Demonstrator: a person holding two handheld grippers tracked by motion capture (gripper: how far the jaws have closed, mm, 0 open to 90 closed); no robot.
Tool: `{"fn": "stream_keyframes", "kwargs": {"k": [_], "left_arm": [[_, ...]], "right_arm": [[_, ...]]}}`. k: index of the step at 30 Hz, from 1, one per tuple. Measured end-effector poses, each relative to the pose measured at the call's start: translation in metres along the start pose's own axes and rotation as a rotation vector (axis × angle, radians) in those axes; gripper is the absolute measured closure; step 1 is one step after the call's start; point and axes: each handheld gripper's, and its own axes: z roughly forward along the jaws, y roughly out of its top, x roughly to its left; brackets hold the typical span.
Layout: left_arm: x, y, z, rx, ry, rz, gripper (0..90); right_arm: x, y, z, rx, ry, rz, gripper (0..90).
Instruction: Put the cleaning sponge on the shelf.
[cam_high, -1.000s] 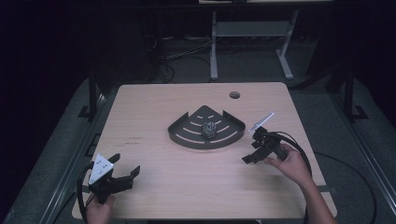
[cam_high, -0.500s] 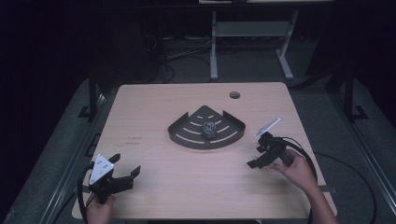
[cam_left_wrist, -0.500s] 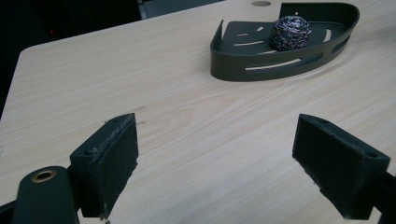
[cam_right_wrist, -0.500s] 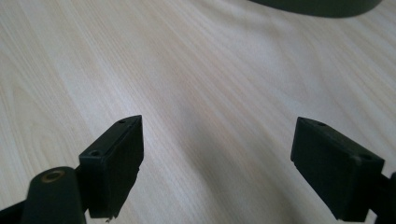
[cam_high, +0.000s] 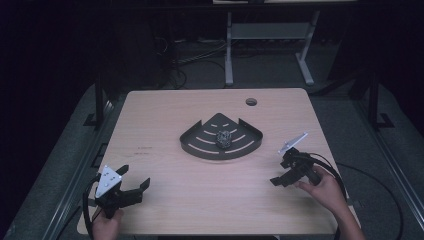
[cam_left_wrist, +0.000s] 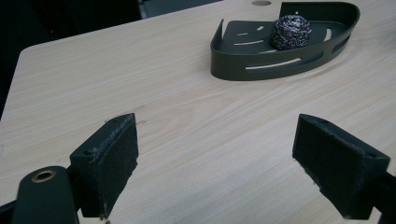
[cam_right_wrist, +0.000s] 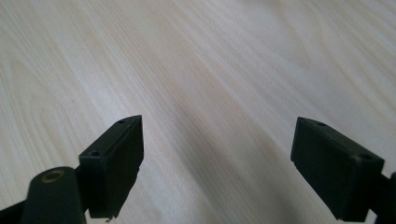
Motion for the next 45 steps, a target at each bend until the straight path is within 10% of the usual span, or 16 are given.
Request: {"fn": "stream_keyframes", "kwargs": {"k": [45], "left_arm": [[-0.002, -0.002, 0.002, 0.016, -0.002, 0.003, 13.8]], "right_arm": [[0.021, -0.058, -0.002, -0.047, -0.026, 0.047, 16.3]]}}
